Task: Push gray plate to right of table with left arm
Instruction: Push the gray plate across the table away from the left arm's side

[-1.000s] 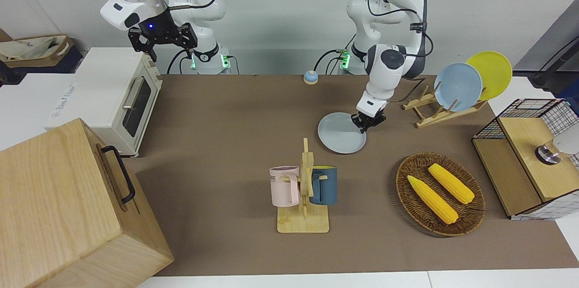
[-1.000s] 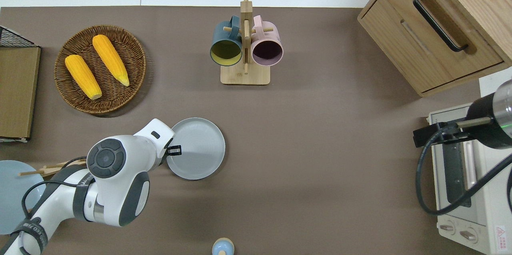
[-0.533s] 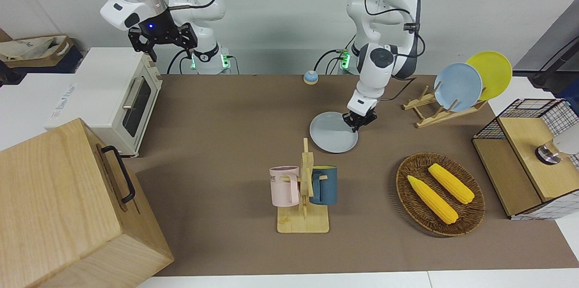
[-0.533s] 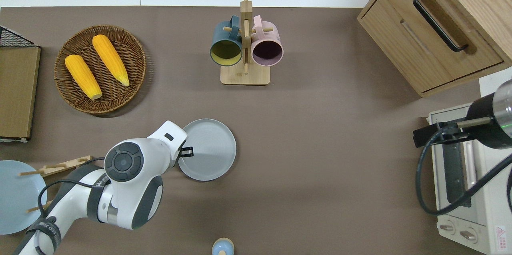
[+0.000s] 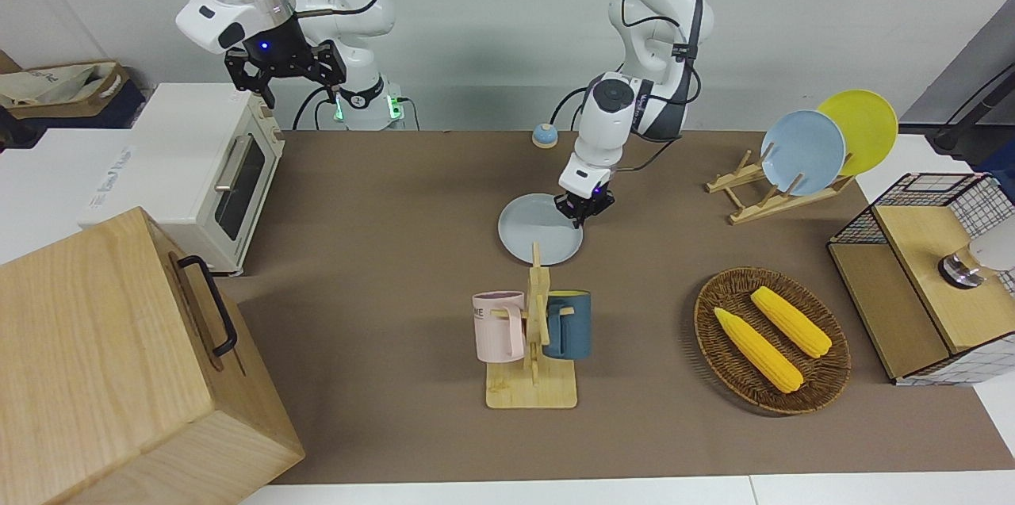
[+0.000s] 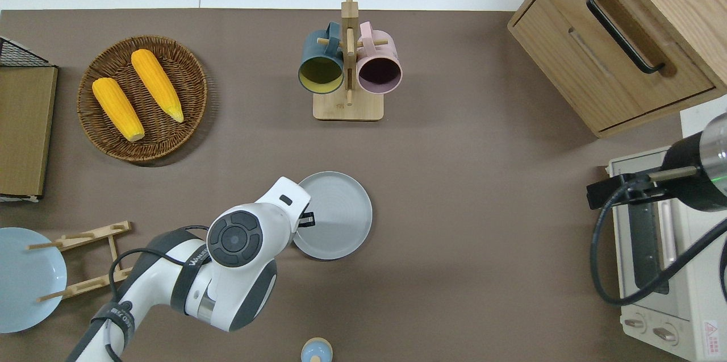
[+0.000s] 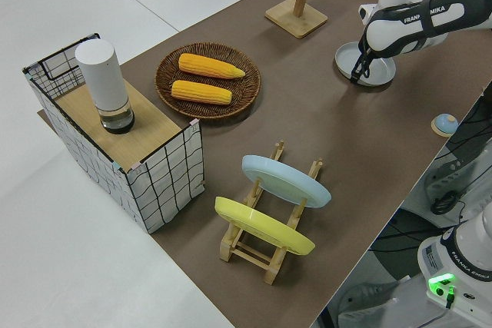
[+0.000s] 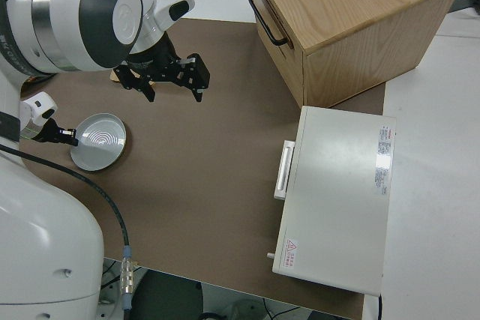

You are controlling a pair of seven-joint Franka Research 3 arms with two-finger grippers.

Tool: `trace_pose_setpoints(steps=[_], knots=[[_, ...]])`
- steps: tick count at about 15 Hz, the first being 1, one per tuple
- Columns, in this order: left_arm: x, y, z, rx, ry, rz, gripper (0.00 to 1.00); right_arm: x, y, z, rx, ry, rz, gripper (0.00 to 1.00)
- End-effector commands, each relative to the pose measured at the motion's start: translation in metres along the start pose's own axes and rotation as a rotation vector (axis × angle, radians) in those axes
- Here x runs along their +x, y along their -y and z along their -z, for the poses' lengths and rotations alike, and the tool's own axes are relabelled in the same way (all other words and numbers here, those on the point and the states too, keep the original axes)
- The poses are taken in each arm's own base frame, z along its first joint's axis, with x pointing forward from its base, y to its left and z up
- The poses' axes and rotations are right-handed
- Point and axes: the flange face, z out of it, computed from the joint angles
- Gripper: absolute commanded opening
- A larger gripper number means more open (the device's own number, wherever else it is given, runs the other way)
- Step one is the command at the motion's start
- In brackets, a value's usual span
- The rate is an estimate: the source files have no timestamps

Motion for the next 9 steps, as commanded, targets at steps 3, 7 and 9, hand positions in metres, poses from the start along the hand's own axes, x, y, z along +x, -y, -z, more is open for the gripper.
trace_pose_setpoints(steps=[3,7,9], knots=[[-0.015,-0.063,-0.024,-0.002,0.018,0.053,0.0,-0.003,-0.001,0.004,0.004,0.004,-0.015,0.983],[-0.023,-0.1,-0.022,-0.013,0.016,0.077,0.0,-0.003,-0.001,0.004,0.004,0.004,-0.013,0.983],[-0.027,-0.115,-0.021,-0.016,0.019,0.087,0.0,-0.003,-0.001,0.004,0.004,0.004,-0.013,0.983]])
